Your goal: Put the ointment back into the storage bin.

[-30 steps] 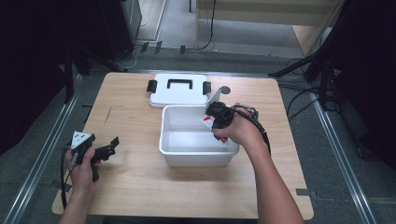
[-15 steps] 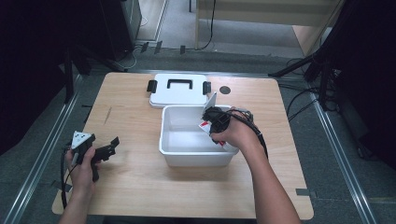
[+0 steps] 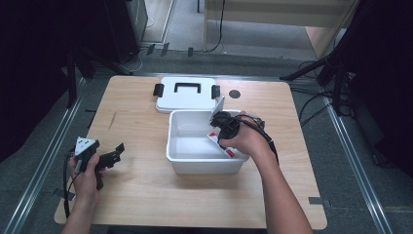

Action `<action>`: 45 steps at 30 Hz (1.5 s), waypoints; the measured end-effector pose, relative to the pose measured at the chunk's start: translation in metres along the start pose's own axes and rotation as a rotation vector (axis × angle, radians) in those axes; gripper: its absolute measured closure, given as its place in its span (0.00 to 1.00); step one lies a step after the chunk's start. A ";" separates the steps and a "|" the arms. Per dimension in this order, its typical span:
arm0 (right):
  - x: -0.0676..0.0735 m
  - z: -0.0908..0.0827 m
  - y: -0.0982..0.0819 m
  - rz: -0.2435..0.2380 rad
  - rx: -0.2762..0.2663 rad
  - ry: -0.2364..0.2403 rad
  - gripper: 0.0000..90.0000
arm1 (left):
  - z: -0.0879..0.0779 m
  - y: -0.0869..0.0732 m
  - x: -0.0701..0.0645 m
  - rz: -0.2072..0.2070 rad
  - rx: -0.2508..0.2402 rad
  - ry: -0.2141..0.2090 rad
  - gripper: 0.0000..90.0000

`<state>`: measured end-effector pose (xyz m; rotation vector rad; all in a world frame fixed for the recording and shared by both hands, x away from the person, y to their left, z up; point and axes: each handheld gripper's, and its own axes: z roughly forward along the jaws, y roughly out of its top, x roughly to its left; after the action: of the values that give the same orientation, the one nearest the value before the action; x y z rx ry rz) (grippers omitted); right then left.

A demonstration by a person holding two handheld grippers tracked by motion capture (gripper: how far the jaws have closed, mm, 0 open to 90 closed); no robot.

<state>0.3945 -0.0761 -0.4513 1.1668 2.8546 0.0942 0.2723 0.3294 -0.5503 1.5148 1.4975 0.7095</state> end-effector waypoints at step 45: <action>-0.043 -0.083 -0.080 0.179 -0.343 -0.058 0.00 | 0.000 0.000 -0.001 0.000 -0.002 -0.001 0.00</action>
<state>0.3630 -0.1660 -0.3740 1.3154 2.5414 0.5249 0.2724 0.3282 -0.5505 1.5135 1.4958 0.7102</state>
